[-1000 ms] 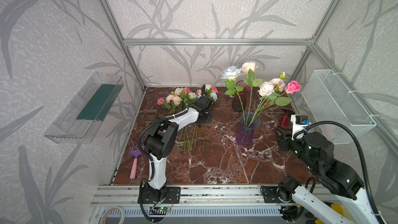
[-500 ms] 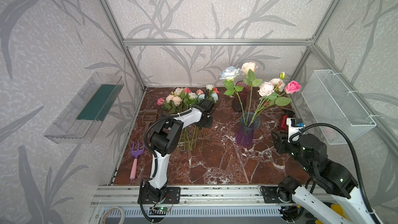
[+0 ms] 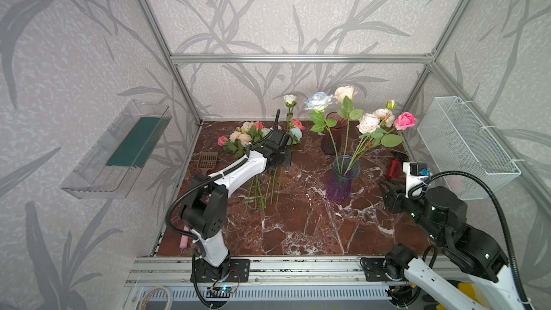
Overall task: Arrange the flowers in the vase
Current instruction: 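Close the left gripper on the white rose stem and lift it upright, then grasp the white rose stem with the right gripper from the left gripper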
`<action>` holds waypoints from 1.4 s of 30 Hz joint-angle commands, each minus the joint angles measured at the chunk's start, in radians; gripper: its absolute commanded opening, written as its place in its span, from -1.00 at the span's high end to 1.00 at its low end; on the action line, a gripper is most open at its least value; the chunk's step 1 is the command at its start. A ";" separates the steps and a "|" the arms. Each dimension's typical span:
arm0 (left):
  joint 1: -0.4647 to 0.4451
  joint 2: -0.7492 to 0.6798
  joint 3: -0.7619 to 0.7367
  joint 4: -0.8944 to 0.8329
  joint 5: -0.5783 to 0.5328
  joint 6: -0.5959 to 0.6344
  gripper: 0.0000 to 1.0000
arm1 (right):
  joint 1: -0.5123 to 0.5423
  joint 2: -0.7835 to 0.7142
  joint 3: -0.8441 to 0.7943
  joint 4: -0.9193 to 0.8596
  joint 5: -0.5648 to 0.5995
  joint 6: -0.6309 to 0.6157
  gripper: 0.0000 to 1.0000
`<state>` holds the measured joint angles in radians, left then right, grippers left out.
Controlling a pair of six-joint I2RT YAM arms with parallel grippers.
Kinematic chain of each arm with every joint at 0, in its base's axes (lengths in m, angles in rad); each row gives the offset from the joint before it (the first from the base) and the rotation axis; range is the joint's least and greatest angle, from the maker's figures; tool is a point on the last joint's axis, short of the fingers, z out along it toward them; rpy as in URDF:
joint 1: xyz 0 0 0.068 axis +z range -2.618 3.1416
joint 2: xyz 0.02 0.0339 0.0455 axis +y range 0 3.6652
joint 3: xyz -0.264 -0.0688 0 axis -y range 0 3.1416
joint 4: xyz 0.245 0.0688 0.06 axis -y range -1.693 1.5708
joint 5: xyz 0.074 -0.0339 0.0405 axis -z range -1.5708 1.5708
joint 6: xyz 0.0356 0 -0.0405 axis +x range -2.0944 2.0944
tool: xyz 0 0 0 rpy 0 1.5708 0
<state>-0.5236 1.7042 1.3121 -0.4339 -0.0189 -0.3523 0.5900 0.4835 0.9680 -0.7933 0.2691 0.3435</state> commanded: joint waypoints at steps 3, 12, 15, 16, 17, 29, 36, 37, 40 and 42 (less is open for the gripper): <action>-0.006 -0.250 -0.183 0.279 -0.020 0.018 1.00 | 0.002 0.017 0.028 0.043 -0.105 0.043 0.05; -0.090 -0.578 -0.366 0.529 0.060 0.120 1.00 | 0.001 0.061 0.035 0.167 -0.202 0.146 -0.17; -0.158 -0.645 -0.371 0.533 0.095 0.172 1.00 | 0.001 0.048 0.032 0.210 -0.249 0.135 -0.17; -0.175 -0.665 -0.377 0.540 0.106 0.183 1.00 | 0.002 0.058 0.041 0.196 -0.238 0.145 -0.16; -0.189 -0.684 -0.384 0.548 0.122 0.190 1.00 | 0.001 0.078 0.062 0.159 -0.217 0.149 -0.13; -0.367 -0.651 -0.336 0.497 0.297 0.199 1.00 | 0.001 0.209 0.141 0.249 -0.351 0.157 0.03; -0.443 -0.596 -0.321 0.463 0.282 0.211 1.00 | 0.034 0.298 0.174 0.379 -0.415 0.146 0.04; -0.443 -0.593 -0.321 0.460 0.281 0.211 1.00 | 0.047 0.312 0.183 0.388 -0.417 0.137 0.04; -0.444 -0.587 -0.320 0.459 0.277 0.210 1.00 | 0.101 0.361 0.220 0.413 -0.422 0.095 0.01; -0.445 -0.582 -0.321 0.460 0.275 0.208 1.00 | 0.135 0.395 0.244 0.414 -0.414 0.065 0.01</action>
<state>-0.9661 1.1217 0.9497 0.0223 0.2558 -0.1646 0.6891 0.8524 1.1687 -0.4408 -0.1253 0.4644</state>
